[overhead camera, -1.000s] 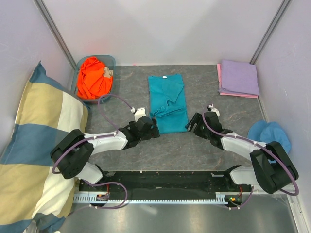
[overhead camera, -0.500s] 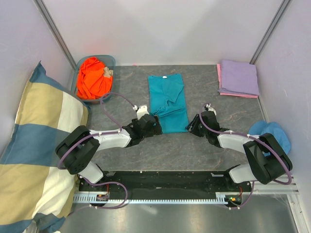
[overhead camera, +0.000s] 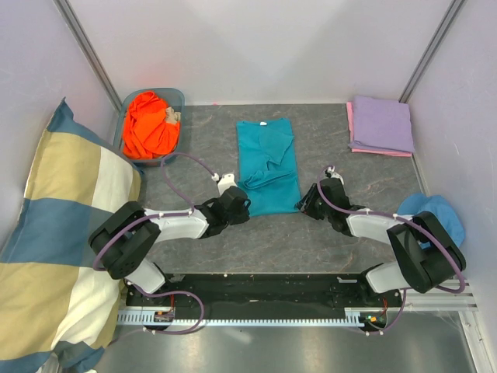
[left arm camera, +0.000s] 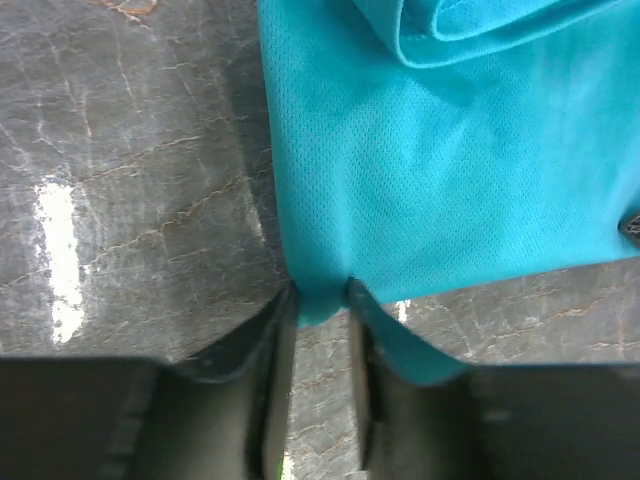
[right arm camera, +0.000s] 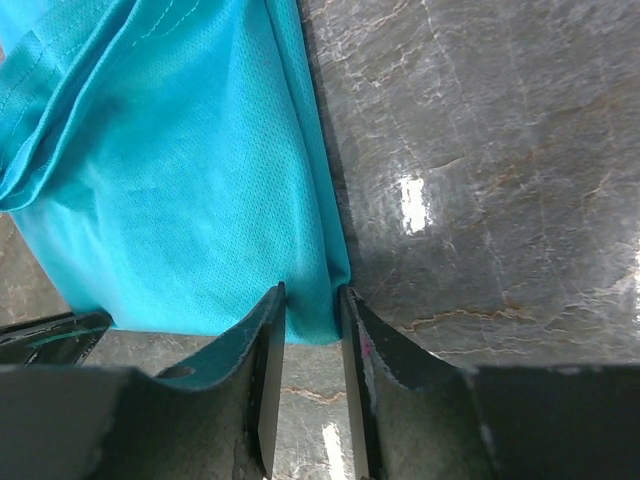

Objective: Fold and stack the t-shirts
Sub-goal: Grab one side of the 2/3 rectangular tshirt with both arms, then fold the long partially folded tshirt into a neat square

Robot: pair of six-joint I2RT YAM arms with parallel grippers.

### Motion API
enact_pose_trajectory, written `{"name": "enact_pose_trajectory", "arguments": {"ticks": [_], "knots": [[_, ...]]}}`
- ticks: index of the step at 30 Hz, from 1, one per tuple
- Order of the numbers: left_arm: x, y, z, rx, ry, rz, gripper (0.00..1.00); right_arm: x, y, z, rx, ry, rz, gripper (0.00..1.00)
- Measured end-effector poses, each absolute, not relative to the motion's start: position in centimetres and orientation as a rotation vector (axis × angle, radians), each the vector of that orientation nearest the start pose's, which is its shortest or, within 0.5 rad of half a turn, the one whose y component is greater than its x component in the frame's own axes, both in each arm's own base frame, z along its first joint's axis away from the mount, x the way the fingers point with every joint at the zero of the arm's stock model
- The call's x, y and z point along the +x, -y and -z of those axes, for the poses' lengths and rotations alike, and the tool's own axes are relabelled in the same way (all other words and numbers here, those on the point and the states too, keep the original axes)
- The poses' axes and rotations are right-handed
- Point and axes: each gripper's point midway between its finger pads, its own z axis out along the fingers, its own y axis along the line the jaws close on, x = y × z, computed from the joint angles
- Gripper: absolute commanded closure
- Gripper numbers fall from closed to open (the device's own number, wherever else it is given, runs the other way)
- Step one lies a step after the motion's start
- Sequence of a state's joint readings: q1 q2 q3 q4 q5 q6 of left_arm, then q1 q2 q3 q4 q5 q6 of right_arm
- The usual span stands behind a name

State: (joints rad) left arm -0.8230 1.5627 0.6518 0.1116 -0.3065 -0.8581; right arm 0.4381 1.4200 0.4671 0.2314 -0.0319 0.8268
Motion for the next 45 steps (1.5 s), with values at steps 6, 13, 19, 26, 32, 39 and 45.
{"name": "enact_pose_trajectory", "arguments": {"ticks": [6, 13, 19, 26, 32, 39, 45], "knots": [[26.8, 26.1, -1.9, -0.198, -2.371, 0.494, 0.98, 29.0, -17.9, -2.0, 0.448, -2.363, -0.674, 1.00], [26.7, 26.3, -1.9, -0.192, -2.373, 0.507, 0.98, 28.6, -18.3, -2.0, 0.437, -2.374, -0.682, 1.00], [24.9, 26.0, -2.0, -0.153, -2.416, 0.536, 0.98, 25.7, -19.3, -3.6, 0.381, -2.378, -0.711, 1.00], [18.7, 24.7, -1.9, -0.011, -2.508, 0.567, 0.98, 20.9, -20.6, -6.3, 0.337, -2.340, -0.808, 1.00], [13.8, 23.5, -2.0, 0.092, -2.583, 0.590, 0.98, 16.2, -21.0, -5.0, 0.328, -2.417, -0.817, 1.00], [12.2, 22.8, -4.0, 0.132, -2.600, 0.600, 0.98, 14.3, -21.8, -5.7, 0.276, -2.454, -0.766, 1.00], [14.7, 25.3, -9.5, 0.151, -2.493, 0.638, 0.98, 17.5, -24.5, -11.1, 0.275, -2.338, -0.782, 1.00]]}}
